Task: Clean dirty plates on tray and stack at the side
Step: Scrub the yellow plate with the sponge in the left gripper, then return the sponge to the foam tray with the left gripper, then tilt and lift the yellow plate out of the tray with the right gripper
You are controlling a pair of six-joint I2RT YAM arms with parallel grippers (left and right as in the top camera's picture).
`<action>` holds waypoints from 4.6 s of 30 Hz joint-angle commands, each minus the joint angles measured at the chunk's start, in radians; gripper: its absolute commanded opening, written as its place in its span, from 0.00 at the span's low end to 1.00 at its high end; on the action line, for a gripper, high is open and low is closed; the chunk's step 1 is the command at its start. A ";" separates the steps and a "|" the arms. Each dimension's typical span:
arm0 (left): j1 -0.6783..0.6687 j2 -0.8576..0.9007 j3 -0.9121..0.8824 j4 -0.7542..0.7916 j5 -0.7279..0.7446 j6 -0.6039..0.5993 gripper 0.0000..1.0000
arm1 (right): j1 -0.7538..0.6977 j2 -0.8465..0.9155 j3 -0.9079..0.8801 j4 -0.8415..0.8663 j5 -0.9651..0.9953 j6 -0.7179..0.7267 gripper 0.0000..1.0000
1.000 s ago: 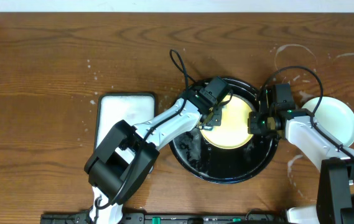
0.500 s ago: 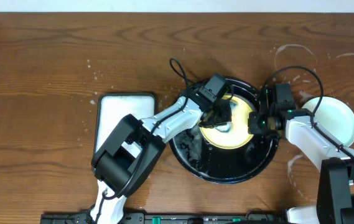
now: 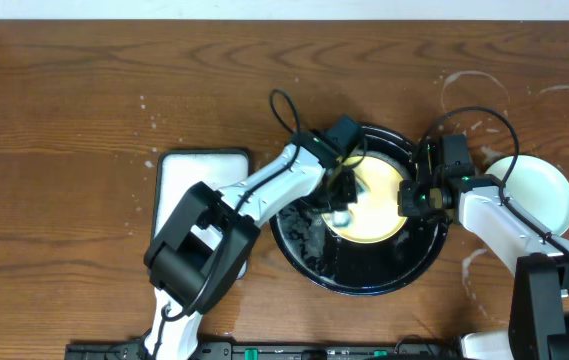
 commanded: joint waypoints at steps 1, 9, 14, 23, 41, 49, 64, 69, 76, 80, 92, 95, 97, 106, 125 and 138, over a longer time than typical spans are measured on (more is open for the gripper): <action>0.044 0.060 -0.021 0.055 -0.307 0.029 0.08 | 0.000 0.006 -0.001 -0.009 0.042 -0.021 0.01; -0.011 0.128 -0.025 0.272 -0.135 -0.090 0.08 | 0.000 0.006 -0.001 -0.008 0.042 -0.034 0.01; -0.045 0.171 -0.025 0.328 0.180 -0.217 0.07 | 0.000 0.006 -0.002 -0.008 0.042 -0.034 0.01; -0.069 0.174 -0.025 0.230 0.368 -0.192 0.08 | 0.000 0.006 -0.001 -0.010 0.042 -0.034 0.01; 0.052 0.170 0.016 0.066 -0.519 0.045 0.08 | 0.000 0.006 -0.001 -0.006 0.042 -0.034 0.01; 0.035 0.127 0.072 0.039 -0.696 0.112 0.07 | 0.000 0.006 -0.001 -0.007 0.042 -0.034 0.01; 0.040 -0.232 0.085 -0.120 -0.552 0.127 0.08 | 0.000 0.006 -0.001 -0.006 0.042 -0.034 0.01; 0.079 -0.321 0.084 -0.307 -0.553 0.127 0.08 | 0.000 0.006 -0.001 -0.005 0.042 -0.034 0.01; 0.245 -0.345 0.032 -0.513 -0.657 0.126 0.08 | 0.000 0.006 -0.001 0.016 0.042 -0.034 0.01; 0.378 -0.345 -0.097 -0.447 -0.599 0.127 0.08 | 0.000 0.006 -0.001 0.018 0.041 -0.034 0.01; 0.630 -0.345 -0.297 -0.277 -0.323 0.212 0.08 | 0.091 -0.221 0.079 -0.122 0.194 -0.034 0.01; 0.633 -0.345 -0.297 -0.276 -0.323 0.212 0.16 | 0.172 -0.305 0.079 -0.147 0.320 -0.037 0.01; 0.633 -0.345 -0.297 -0.276 -0.323 0.212 0.17 | 0.217 -0.342 0.079 -0.167 0.380 -0.038 0.01; 0.633 -0.345 -0.297 -0.276 -0.323 0.212 0.80 | 0.151 -0.252 0.075 -0.167 0.269 0.019 0.13; 0.633 -0.345 -0.297 -0.276 -0.323 0.212 0.82 | -0.064 0.108 0.075 -0.035 -0.180 -0.012 0.17; 0.633 -0.345 -0.297 -0.276 -0.323 0.212 0.82 | -0.058 -0.024 0.109 -0.059 -0.106 -0.019 0.01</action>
